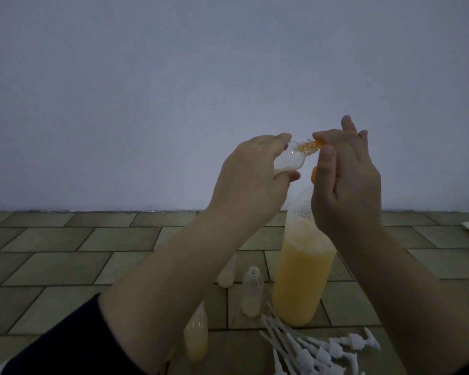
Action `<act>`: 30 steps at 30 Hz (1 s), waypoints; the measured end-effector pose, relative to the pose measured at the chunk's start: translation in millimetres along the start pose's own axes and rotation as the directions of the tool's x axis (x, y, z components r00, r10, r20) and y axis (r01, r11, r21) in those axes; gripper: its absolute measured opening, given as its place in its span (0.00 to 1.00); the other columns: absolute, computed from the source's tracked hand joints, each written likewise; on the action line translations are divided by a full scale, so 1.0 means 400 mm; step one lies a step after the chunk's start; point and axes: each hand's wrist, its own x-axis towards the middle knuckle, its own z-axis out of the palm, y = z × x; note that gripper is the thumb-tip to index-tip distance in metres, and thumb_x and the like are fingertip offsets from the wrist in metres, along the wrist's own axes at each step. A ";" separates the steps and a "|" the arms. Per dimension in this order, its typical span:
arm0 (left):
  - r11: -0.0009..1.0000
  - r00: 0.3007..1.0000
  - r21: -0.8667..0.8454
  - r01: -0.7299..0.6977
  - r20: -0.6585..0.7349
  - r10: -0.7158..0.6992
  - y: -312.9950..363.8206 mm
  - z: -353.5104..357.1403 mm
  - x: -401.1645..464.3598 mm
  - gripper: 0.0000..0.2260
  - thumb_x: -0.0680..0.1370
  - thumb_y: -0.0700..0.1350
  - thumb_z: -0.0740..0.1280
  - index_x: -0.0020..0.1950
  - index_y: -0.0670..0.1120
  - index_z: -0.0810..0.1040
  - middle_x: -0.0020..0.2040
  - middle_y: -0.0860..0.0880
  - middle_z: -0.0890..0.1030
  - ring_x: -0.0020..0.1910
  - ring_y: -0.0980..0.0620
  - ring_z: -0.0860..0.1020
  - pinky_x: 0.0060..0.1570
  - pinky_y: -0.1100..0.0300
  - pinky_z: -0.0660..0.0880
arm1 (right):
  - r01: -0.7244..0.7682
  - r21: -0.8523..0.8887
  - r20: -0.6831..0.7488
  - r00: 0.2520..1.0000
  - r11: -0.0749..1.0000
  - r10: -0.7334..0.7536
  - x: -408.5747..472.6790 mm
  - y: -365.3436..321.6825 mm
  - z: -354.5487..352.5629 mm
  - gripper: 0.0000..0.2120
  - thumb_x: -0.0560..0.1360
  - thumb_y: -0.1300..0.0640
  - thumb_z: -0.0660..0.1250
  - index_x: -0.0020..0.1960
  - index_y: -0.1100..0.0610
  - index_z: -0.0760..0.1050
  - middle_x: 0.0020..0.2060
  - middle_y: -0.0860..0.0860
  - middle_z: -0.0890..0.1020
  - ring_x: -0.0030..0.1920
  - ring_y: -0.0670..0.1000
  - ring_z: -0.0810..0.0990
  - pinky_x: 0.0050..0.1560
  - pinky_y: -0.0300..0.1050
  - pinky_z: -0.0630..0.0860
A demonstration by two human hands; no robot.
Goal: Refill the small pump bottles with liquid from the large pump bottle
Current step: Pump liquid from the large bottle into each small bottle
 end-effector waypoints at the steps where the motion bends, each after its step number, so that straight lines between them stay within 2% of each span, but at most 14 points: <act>1: 1.000 1.000 0.005 0.003 0.011 -0.003 -0.002 0.007 -0.004 0.25 0.75 0.48 0.70 0.70 0.49 0.69 0.66 0.52 0.75 0.63 0.53 0.73 0.66 0.56 0.69 | -0.006 0.001 -0.002 1.000 1.000 0.006 -0.008 0.005 0.006 0.19 0.81 0.56 0.48 0.58 0.63 0.75 0.57 0.57 0.79 0.70 0.50 0.64 0.74 0.44 0.52; 5: 1.000 0.999 0.010 0.018 0.050 -0.019 -0.009 0.018 -0.016 0.24 0.75 0.48 0.69 0.70 0.48 0.69 0.65 0.52 0.76 0.62 0.53 0.73 0.64 0.56 0.70 | -0.014 0.012 0.044 0.999 1.000 0.014 -0.019 0.014 0.007 0.18 0.81 0.57 0.49 0.55 0.63 0.75 0.55 0.57 0.80 0.70 0.52 0.65 0.74 0.44 0.52; 8: 1.000 0.999 0.007 0.011 0.037 -0.011 -0.005 0.001 -0.006 0.24 0.75 0.49 0.69 0.70 0.48 0.70 0.64 0.52 0.76 0.60 0.53 0.74 0.63 0.57 0.70 | -0.003 -0.006 0.068 0.998 1.000 0.003 0.003 -0.002 -0.009 0.21 0.81 0.54 0.47 0.56 0.63 0.76 0.56 0.57 0.80 0.71 0.54 0.64 0.74 0.42 0.50; 14: 0.999 1.000 -0.034 0.011 0.015 -0.011 -0.001 -0.006 0.004 0.24 0.74 0.48 0.71 0.69 0.48 0.71 0.63 0.52 0.77 0.59 0.54 0.75 0.62 0.57 0.71 | -0.008 0.006 -0.013 1.000 1.000 0.008 0.001 -0.001 0.008 0.19 0.81 0.56 0.48 0.57 0.63 0.75 0.55 0.58 0.80 0.71 0.55 0.65 0.75 0.46 0.51; 19: 0.994 0.994 -0.072 0.080 0.076 -0.074 -0.007 0.006 -0.003 0.25 0.72 0.48 0.73 0.68 0.49 0.73 0.59 0.54 0.78 0.55 0.55 0.76 0.59 0.57 0.73 | -0.021 -0.057 0.078 0.997 0.998 0.026 -0.018 0.012 0.003 0.20 0.81 0.55 0.47 0.57 0.62 0.75 0.56 0.57 0.80 0.71 0.54 0.65 0.75 0.42 0.47; 22: 0.981 0.991 -0.154 0.118 0.085 -0.106 -0.006 -0.017 0.011 0.23 0.70 0.47 0.74 0.64 0.51 0.76 0.52 0.57 0.79 0.51 0.58 0.76 0.56 0.61 0.74 | 0.012 -0.103 0.148 0.989 0.995 0.003 0.002 -0.006 -0.023 0.24 0.81 0.51 0.44 0.59 0.62 0.75 0.58 0.56 0.79 0.72 0.54 0.63 0.75 0.43 0.46; 25: 0.951 0.980 -0.256 0.175 0.138 -0.143 -0.008 -0.044 0.029 0.20 0.68 0.46 0.76 0.59 0.50 0.77 0.49 0.58 0.81 0.49 0.58 0.78 0.53 0.63 0.75 | -0.012 -0.111 0.210 0.977 0.994 0.035 0.037 -0.030 -0.047 0.26 0.81 0.49 0.43 0.56 0.60 0.76 0.58 0.55 0.79 0.73 0.54 0.61 0.74 0.43 0.45; 30: 0.813 0.929 -0.465 0.352 0.279 -0.243 -0.064 -0.062 0.026 0.17 0.68 0.42 0.76 0.55 0.47 0.79 0.49 0.53 0.83 0.50 0.57 0.81 0.51 0.63 0.75 | -0.049 -0.137 0.322 0.942 0.989 0.091 0.061 -0.045 -0.073 0.27 0.81 0.47 0.41 0.54 0.60 0.76 0.59 0.55 0.78 0.73 0.54 0.61 0.75 0.46 0.46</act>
